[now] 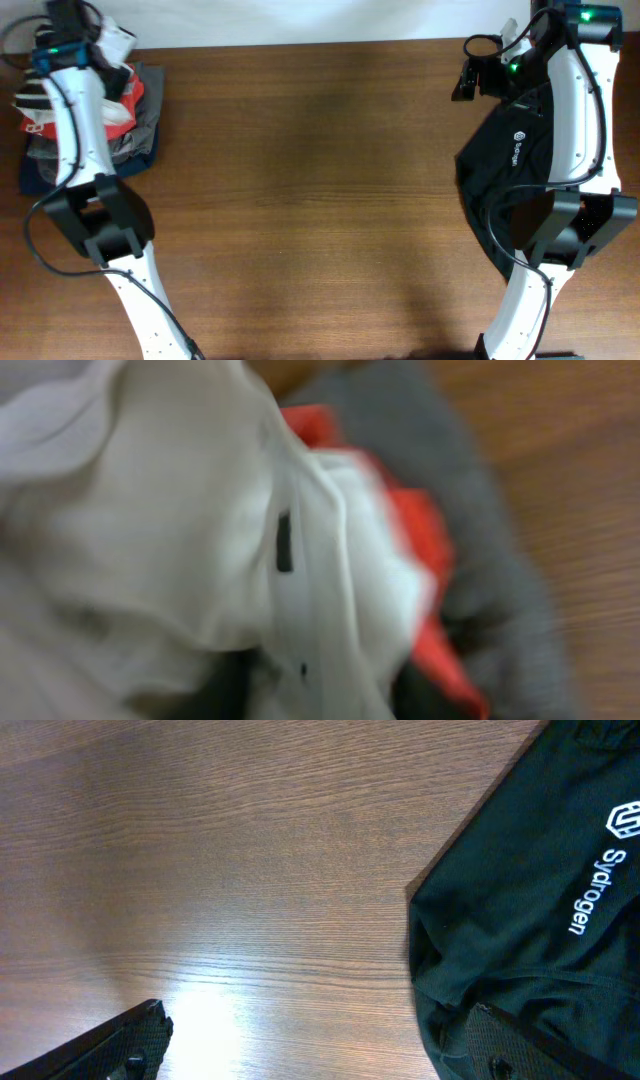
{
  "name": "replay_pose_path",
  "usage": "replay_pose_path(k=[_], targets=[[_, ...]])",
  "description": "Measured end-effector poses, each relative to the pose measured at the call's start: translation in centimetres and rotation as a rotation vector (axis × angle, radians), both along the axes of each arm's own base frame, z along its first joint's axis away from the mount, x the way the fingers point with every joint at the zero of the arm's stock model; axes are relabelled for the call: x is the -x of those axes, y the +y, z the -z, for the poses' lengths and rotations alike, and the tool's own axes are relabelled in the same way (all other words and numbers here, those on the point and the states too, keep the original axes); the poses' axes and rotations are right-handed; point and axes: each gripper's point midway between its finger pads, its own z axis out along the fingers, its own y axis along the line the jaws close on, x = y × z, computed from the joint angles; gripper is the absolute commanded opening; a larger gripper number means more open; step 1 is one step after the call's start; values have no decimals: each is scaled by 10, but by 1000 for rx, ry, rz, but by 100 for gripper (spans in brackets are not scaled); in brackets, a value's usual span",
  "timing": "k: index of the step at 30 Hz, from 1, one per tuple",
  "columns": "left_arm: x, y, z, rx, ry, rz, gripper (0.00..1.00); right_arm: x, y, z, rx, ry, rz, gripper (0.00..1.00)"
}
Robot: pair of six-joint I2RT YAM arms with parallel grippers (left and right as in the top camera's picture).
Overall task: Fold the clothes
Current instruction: 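Lower the shirt onto the stack top and open the left gripper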
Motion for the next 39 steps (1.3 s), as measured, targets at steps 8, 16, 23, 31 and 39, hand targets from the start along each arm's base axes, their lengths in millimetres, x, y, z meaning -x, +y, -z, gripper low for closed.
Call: replay_pose_path(k=[8, 16, 23, 31, 39], targets=[[17, -30, 57, 67, 152, 45, 99, 0, 0, 0, 0, -1, 0, 99], [23, -37, 31, 74, 160, 49, 99, -6, -1, -1, 3, -24, 0, 99], [7, -56, -27, 65, 29, 68, 99, -6, -1, -1, 4, -24, 0, 99], [-22, -44, -82, 113, -222, -27, 39, -6, -1, -1, 4, -27, 0, 99], [-40, 21, -117, 296, -492, -223, 1, -6, -1, -1, 4, -25, 0, 99]])
